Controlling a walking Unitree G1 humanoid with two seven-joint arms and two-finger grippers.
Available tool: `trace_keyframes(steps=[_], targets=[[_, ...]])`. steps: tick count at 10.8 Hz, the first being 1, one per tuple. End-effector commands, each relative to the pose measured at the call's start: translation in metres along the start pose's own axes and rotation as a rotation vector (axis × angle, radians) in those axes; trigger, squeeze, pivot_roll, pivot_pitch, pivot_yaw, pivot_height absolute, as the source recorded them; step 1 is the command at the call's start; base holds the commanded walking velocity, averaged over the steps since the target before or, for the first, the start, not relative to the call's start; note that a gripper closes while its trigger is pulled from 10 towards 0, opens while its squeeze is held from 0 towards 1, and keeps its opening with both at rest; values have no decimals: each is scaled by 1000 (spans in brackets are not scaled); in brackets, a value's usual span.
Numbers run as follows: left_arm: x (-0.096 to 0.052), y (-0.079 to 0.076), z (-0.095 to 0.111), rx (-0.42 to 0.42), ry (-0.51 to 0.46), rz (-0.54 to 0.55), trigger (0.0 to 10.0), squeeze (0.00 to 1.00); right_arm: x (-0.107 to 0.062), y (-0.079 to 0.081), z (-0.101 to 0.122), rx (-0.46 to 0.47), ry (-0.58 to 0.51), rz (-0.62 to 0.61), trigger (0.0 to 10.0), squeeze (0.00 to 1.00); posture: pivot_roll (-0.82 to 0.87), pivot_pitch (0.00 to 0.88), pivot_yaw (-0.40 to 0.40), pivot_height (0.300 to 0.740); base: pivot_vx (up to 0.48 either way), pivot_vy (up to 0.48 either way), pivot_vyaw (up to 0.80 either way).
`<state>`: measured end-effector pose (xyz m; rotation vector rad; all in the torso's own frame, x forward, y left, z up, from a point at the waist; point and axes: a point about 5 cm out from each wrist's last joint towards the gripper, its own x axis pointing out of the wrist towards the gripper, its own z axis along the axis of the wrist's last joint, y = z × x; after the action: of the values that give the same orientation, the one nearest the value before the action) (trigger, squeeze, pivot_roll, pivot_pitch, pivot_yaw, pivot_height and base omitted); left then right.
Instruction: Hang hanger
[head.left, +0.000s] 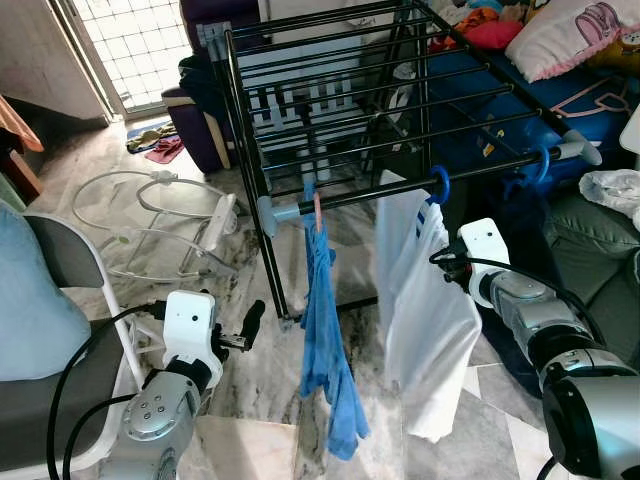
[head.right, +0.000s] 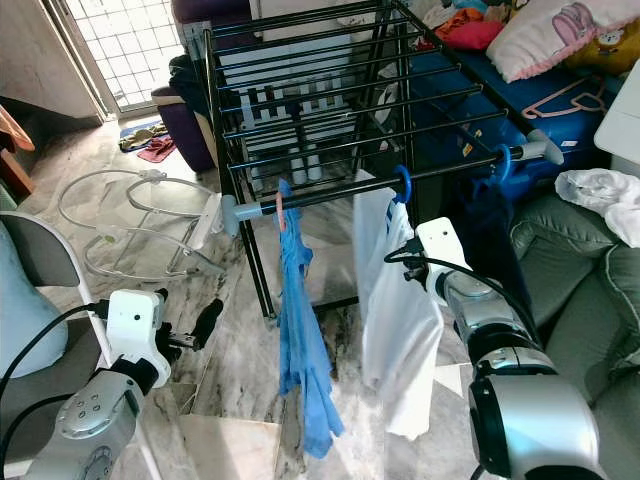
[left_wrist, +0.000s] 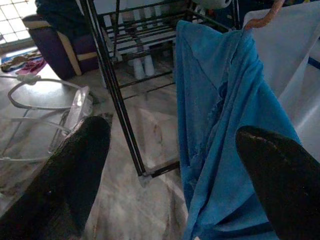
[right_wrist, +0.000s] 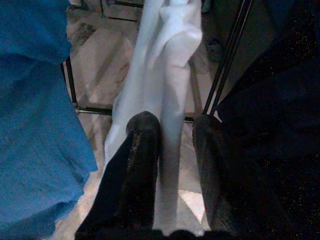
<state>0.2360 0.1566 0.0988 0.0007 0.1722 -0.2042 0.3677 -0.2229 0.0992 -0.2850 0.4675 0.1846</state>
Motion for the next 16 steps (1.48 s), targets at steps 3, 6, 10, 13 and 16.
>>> trace_keyframes(steps=[3, 6, 10, 13, 16], targets=[[2, 2, 1, 16, 4, 9, 10000, 0, 1, 2, 4, 12, -8, 3, 0, 0, -51, 0, 110, 740, 0, 0, 0], [5, 2, 4, 17, -4, 12, 10000, 0, 0, -4, 24, 60, -110, -21, 0, 0, -74, 0, 103, 740, 0, 0, 0], [7, 1, 5, -6, -42, 71, 10000, 0, 1, 16, 36, 121, -281, -1, 0, 0, -87, 0, 104, 740, 0, 0, 0], [19, 3, 13, 19, -82, 115, 10000, 0, -15, 40, 31, 121, -407, 8, 10000, 0, -102, 0, 106, 740, 0, 0, 0], [19, 4, 9, 38, -62, 149, 10000, 0, -37, 58, 1, 154, -376, -8, 10000, 0, -109, 0, 114, 740, 0, 0, 0]])
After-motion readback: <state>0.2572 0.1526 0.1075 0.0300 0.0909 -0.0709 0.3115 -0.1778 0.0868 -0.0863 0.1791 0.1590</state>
